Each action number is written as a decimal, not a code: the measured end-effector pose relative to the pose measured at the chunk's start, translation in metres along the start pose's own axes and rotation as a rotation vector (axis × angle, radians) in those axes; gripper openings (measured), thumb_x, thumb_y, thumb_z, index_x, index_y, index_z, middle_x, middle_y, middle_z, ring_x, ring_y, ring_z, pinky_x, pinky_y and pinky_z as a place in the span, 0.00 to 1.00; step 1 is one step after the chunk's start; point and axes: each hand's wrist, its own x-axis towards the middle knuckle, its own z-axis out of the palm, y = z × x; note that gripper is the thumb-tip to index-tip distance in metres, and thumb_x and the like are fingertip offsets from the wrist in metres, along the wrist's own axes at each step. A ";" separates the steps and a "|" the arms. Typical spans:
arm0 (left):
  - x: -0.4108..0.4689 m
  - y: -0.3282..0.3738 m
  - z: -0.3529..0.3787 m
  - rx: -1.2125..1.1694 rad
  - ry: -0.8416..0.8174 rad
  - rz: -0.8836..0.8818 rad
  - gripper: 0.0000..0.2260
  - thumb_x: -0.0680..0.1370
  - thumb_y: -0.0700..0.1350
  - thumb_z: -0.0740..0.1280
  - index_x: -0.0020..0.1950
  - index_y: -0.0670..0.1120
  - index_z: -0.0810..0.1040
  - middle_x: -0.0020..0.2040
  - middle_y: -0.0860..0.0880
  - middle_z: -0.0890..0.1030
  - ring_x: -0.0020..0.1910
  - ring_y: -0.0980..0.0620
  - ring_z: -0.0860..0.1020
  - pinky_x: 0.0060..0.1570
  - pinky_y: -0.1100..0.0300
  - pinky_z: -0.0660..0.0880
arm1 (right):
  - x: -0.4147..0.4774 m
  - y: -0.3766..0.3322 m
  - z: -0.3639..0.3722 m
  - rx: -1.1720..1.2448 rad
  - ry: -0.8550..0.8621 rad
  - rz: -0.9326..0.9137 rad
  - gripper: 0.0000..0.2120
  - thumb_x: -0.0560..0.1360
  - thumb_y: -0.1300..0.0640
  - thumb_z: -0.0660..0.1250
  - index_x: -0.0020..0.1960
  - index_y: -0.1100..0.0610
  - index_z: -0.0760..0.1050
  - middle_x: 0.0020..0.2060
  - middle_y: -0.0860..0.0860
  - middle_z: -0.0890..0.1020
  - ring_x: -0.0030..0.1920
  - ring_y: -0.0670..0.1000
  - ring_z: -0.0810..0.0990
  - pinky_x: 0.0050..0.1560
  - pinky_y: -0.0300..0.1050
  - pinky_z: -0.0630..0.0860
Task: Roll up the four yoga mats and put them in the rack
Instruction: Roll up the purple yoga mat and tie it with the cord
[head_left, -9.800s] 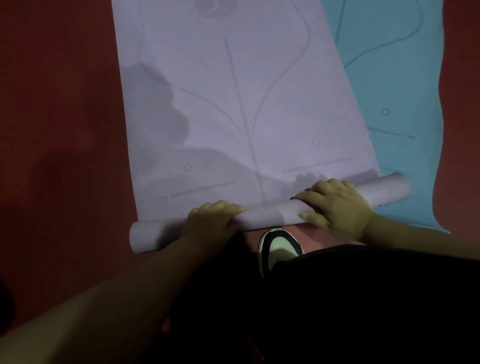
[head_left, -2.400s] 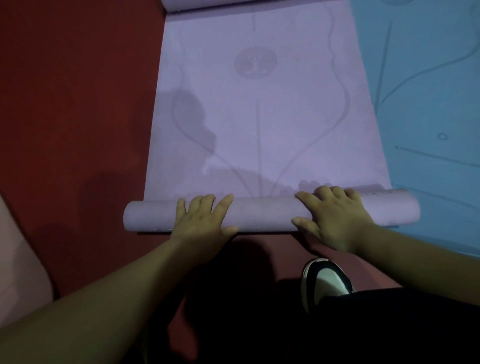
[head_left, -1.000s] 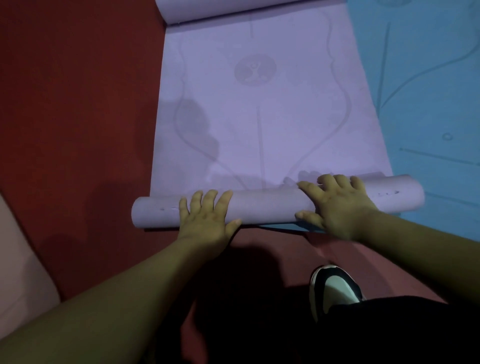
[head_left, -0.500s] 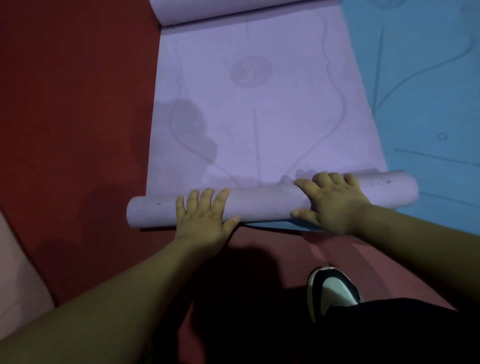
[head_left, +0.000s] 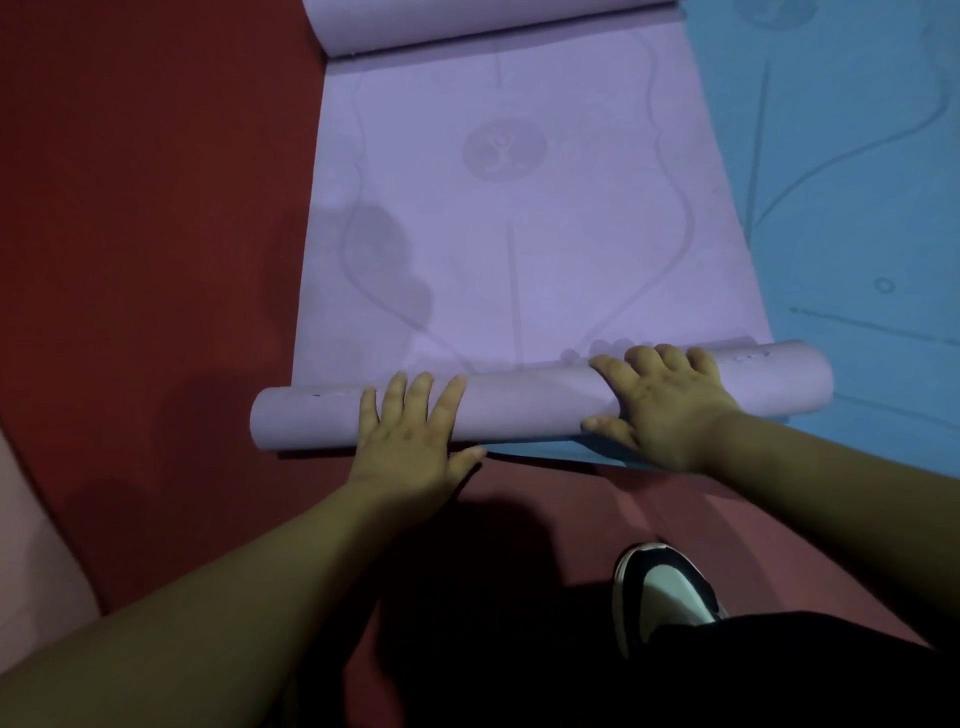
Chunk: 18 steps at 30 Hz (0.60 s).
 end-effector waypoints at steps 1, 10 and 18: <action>-0.001 0.002 0.004 -0.008 0.020 -0.004 0.36 0.76 0.69 0.53 0.79 0.51 0.63 0.75 0.40 0.69 0.74 0.34 0.65 0.72 0.30 0.56 | 0.000 0.000 0.000 0.000 0.005 -0.005 0.48 0.65 0.23 0.31 0.79 0.43 0.52 0.70 0.52 0.67 0.70 0.58 0.66 0.71 0.62 0.59; 0.021 0.000 -0.008 0.032 -0.068 -0.049 0.35 0.77 0.69 0.45 0.81 0.55 0.53 0.78 0.45 0.60 0.76 0.41 0.57 0.76 0.37 0.47 | -0.005 -0.005 0.022 0.051 0.173 0.015 0.39 0.74 0.28 0.50 0.74 0.52 0.70 0.65 0.62 0.77 0.63 0.67 0.74 0.66 0.70 0.67; 0.018 0.015 -0.013 0.013 -0.061 -0.034 0.37 0.81 0.68 0.53 0.83 0.53 0.44 0.82 0.43 0.52 0.80 0.38 0.48 0.76 0.34 0.40 | 0.009 0.007 0.007 0.044 0.084 0.004 0.44 0.70 0.24 0.41 0.77 0.46 0.63 0.67 0.54 0.74 0.65 0.61 0.71 0.68 0.64 0.64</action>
